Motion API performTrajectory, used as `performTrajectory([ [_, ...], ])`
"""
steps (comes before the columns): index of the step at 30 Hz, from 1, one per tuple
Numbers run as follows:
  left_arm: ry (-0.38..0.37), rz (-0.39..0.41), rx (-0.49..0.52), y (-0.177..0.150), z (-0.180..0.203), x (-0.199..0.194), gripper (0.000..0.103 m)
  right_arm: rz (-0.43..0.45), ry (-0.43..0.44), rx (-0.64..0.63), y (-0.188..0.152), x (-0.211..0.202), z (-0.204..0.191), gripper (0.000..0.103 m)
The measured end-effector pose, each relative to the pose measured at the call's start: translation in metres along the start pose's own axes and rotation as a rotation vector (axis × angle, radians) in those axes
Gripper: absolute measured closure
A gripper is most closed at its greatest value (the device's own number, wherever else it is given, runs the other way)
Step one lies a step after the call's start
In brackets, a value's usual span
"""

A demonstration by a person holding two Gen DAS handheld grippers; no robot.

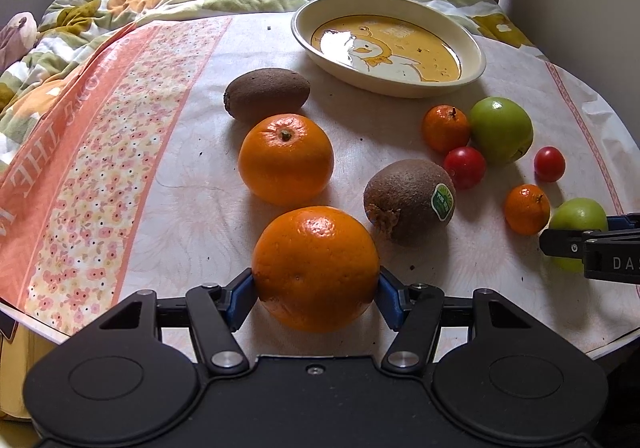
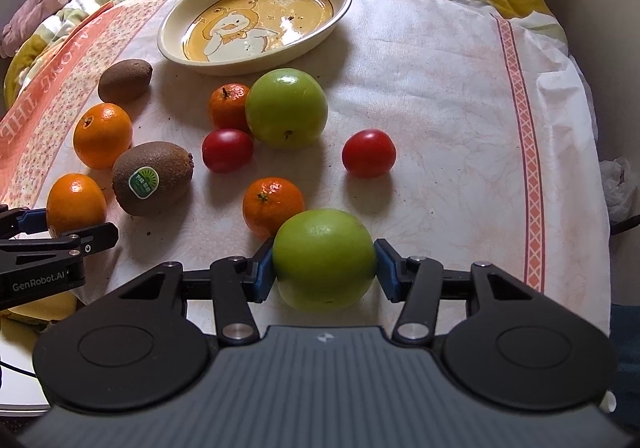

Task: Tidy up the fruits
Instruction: 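Carry the orange into the duck bowl and open the left gripper while the right carries the apple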

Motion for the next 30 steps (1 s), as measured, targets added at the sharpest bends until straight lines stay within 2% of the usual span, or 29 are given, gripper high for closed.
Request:
performTrajectory([
  [9,0.016,0.037,-0.013,0.002,-0.006,-0.017,0.037,0.033,-0.004,0.014,0.005,-0.016,0.002,0.037],
  [15,0.038,0.087,-0.015,0.015,-0.011,-0.042,0.037,0.07,0.014,0.024,0.016,-0.037,0.001,0.037],
  [23,0.074,0.158,-0.006,0.055,-0.025,-0.079,0.037,0.147,0.06,0.026,0.055,-0.072,0.0,0.037],
  [30,0.077,0.232,0.043,0.101,-0.043,-0.089,0.037,0.191,0.077,0.02,0.09,-0.089,-0.012,0.037],
])
Point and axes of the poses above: each gripper's, at about its wrist camera, not at the fingertips, and x roughly the way its jaws point, z to its right, y to its top, the point moved 4 cm from there along x, roughly the way its jaws point, and after that the axes turned 13 degrees about x, right-handed, at the moved point
